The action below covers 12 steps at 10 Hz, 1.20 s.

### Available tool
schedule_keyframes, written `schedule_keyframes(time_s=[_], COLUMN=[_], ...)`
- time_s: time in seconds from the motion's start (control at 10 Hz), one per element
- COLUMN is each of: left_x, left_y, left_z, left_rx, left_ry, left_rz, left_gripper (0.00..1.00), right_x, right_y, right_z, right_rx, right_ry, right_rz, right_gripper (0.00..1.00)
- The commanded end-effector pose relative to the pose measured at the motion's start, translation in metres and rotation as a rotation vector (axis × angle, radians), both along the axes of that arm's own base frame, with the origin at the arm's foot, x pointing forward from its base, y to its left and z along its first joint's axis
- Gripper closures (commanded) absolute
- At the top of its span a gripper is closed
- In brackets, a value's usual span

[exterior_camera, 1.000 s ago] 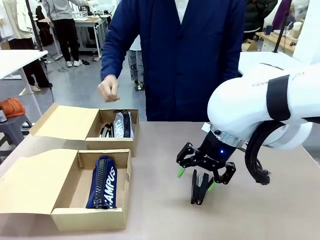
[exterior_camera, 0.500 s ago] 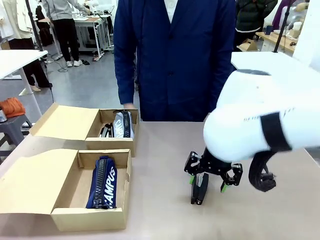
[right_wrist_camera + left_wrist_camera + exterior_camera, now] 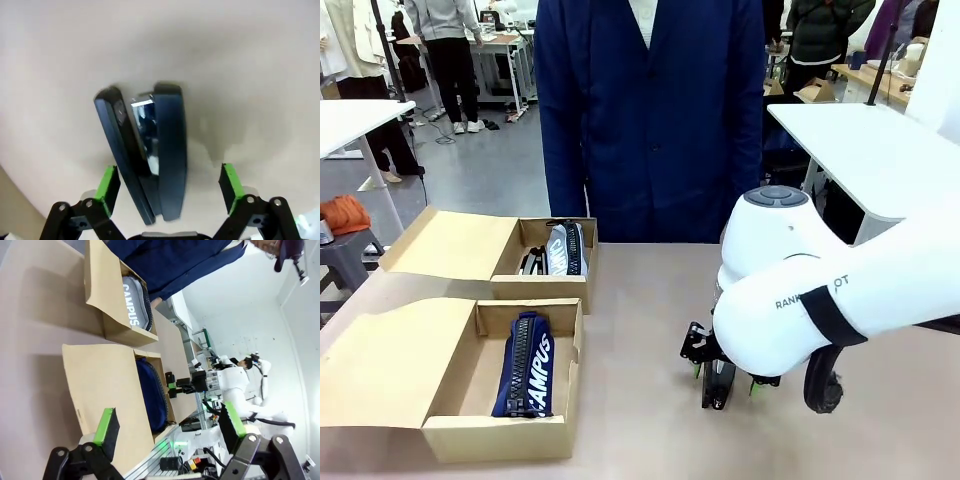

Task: Place items inside the box.
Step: Pick up a Pencil pouch or Stapler and place it inside the Mailer Box closest to the robot.

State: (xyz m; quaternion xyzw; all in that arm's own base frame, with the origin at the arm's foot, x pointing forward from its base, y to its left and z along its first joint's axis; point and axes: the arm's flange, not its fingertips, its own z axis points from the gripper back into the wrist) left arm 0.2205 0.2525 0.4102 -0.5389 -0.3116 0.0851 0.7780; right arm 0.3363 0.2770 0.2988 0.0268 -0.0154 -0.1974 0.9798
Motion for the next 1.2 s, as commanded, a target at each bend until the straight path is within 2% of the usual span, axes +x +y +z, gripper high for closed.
schedule_keyframes(time_s=[0.0,0.5,0.6,0.7,0.8,0.9,1.0,1.1], left_x=[-0.001,-0.001,-0.001,-0.001,-0.001,-0.001,-0.001,-0.001], left_y=[0.000,0.000,0.000,0.000,0.000,0.000,0.000,0.000], left_z=[0.001,0.001,0.001,0.001,0.001,0.001,0.001,0.001], left_rx=[-0.006,-0.006,-0.006,-0.006,-0.006,-0.006,-0.006,-0.006], left_ry=[-0.029,-0.029,-0.029,-0.029,-0.029,-0.029,-0.029,-0.029], left_rz=[0.002,0.002,0.002,0.002,0.002,0.002,0.002,0.002], left_gripper=[0.00,0.00,0.00,0.00,0.00,0.00,0.00,0.00], right_x=[0.008,0.006,0.006,0.007,0.005,0.004,0.003,0.002], right_y=[0.010,0.011,0.011,0.009,0.009,0.008,0.006,0.004], right_z=[-0.014,-0.014,-0.011,-0.006,-0.002,0.002,0.005,0.008], right_rx=[0.024,0.025,0.009,0.016,0.032,0.035,0.029,0.033], right_ry=[-0.016,-0.010,-0.010,-0.008,0.003,0.009,0.008,0.016], right_rz=[-0.027,0.021,0.025,0.021,0.025,0.017,0.014,0.027], right_gripper=[0.00,0.00,0.60,0.60,1.00,0.65,1.00,1.00])
